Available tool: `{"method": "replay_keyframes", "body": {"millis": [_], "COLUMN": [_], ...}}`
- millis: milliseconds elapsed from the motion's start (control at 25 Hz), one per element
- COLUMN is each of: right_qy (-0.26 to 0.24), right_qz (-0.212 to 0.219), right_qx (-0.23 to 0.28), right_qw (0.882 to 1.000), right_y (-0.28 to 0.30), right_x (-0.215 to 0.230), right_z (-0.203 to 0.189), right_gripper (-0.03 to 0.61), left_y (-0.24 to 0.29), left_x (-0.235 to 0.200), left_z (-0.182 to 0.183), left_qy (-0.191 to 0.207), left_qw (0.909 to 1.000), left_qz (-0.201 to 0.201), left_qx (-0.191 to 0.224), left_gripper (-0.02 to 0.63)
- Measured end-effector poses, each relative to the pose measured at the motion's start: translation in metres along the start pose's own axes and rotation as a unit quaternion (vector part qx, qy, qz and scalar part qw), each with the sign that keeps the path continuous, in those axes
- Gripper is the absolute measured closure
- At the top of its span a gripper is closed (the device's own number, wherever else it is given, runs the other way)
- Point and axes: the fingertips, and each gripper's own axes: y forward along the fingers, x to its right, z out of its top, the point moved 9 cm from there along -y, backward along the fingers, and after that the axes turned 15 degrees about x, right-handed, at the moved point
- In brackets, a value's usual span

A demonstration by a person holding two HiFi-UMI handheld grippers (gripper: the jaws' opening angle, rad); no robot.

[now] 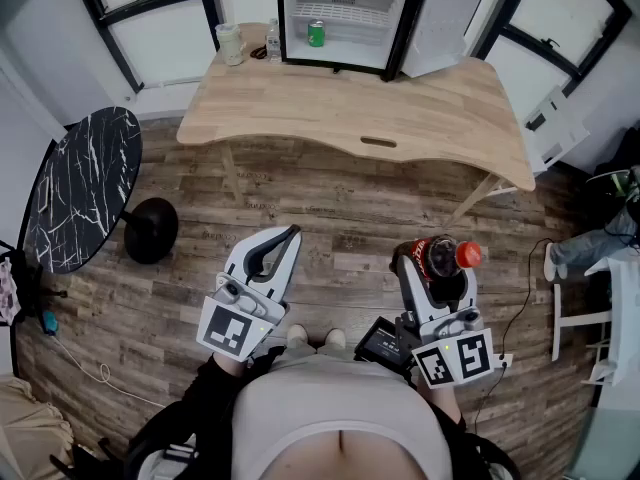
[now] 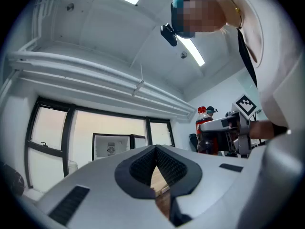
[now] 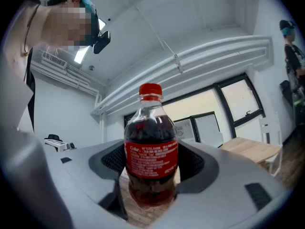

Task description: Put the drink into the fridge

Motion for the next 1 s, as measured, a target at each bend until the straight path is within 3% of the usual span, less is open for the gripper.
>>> {"method": "replay_keyframes", "body": {"millis": [520, 1000], "right_qy": [-0.004, -0.014], "right_qz": [0.016, 0.008], "right_qx": [0.001, -0.003], "right_qw": [1.0, 1.0], "right_y": [0.008, 0.012], "right_x": [-0.01, -0.017], "right_z": [-0.002, -0.008], "right_gripper": [0.259, 0.259], "left_y": [0.001, -0.005], "left_x": [-0.006, -0.015], "left_z": [0.007, 0.002], "left_qy": [0.016, 0.004], "left_qw": [0.9998, 1.0], "left_qz": [-0.002, 0.005], "left_qx": [0.008, 0.008], "left_gripper": [0.609, 0.609]}}
